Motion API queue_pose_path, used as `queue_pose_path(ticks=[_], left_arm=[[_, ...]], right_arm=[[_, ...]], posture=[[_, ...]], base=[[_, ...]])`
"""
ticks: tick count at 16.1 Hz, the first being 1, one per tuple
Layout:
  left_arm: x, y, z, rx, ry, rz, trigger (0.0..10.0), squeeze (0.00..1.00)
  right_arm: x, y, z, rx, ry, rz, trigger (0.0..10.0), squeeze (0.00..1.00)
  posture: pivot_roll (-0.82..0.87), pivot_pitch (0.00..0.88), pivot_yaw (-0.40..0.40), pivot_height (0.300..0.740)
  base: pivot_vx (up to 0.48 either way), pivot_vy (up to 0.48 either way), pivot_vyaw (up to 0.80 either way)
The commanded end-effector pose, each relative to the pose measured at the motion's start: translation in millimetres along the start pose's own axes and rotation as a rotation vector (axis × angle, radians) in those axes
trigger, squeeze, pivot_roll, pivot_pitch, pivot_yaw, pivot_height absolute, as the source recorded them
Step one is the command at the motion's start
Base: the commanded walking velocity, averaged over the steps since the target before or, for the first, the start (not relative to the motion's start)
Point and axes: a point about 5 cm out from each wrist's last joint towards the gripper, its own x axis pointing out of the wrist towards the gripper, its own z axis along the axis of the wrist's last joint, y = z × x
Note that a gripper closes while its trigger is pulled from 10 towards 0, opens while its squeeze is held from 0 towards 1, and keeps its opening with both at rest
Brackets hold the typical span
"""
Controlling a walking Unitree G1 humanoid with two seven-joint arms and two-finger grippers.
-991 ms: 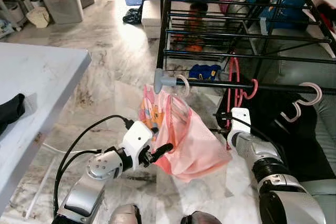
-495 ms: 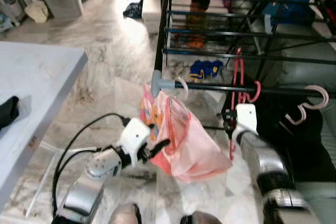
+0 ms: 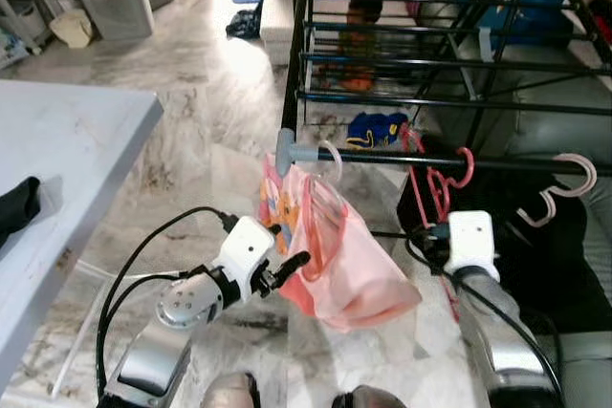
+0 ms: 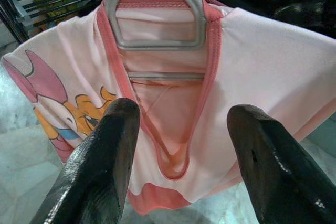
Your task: Hang hanger
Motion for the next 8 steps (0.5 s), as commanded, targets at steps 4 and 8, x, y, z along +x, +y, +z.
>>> queue_pose_path(ticks=[4,8], left_arm=[[0.3,10.0,4,0.046,-0.013,0.109,10.0,0.00],[4.0,12.8,6,0.051,-0.027,0.137,10.0,0.00]], right_arm=[[-9.2,-5.6,16,0.057,-0.104,-0.032,10.0,1.00],[-16.1,-5.9,21,0.064,-0.142,-0.021,10.0,1.00]], posture=[[-0.01,0.061,0.006,0.740],[-0.02,0.056,0.006,0.740]], base=[[0.000,0.000,0.00],[0.000,0.000,0.00]])
